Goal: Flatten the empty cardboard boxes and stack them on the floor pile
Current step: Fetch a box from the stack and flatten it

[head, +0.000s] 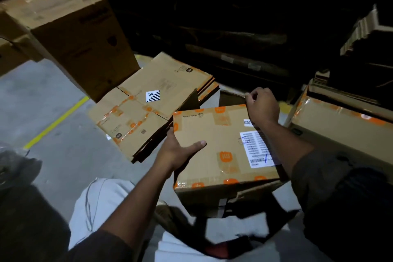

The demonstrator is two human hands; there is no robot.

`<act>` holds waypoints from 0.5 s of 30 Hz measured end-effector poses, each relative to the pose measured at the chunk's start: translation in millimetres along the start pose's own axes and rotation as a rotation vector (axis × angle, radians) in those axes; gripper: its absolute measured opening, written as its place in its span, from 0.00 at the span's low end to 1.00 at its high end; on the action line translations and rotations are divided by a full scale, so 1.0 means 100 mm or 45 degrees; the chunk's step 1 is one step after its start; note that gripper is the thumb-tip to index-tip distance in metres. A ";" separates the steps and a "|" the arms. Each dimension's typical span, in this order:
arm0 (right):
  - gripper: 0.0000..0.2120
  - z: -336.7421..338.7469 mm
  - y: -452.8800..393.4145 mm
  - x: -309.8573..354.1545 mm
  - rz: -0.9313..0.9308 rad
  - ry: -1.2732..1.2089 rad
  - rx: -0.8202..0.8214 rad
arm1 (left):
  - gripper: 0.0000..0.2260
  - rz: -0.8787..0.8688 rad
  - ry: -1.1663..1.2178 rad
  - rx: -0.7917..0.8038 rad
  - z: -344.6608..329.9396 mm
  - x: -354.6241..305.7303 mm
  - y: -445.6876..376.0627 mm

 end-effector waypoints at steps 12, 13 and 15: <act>0.31 0.65 1.53 -0.71 -0.464 -0.665 1.198 | 0.44 -0.005 -0.067 -0.087 0.17 -0.19 -0.23; 0.43 0.69 1.54 -0.72 -0.393 -0.644 1.243 | 0.46 -0.025 -0.080 -0.121 0.16 -0.18 -0.22; 0.58 0.65 1.44 -0.78 -0.253 -0.627 1.168 | 0.48 0.013 -0.026 -0.196 0.21 -0.13 -0.23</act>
Point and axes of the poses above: each hand's wrist, its own y-axis away from the middle knuckle, its own z-axis out of the back of the hand, x = y × z, the point moved 3 cm from there along -y, towards the middle knuckle, and after that the axes turned 3 degrees about -z, right-handed, at the moved point
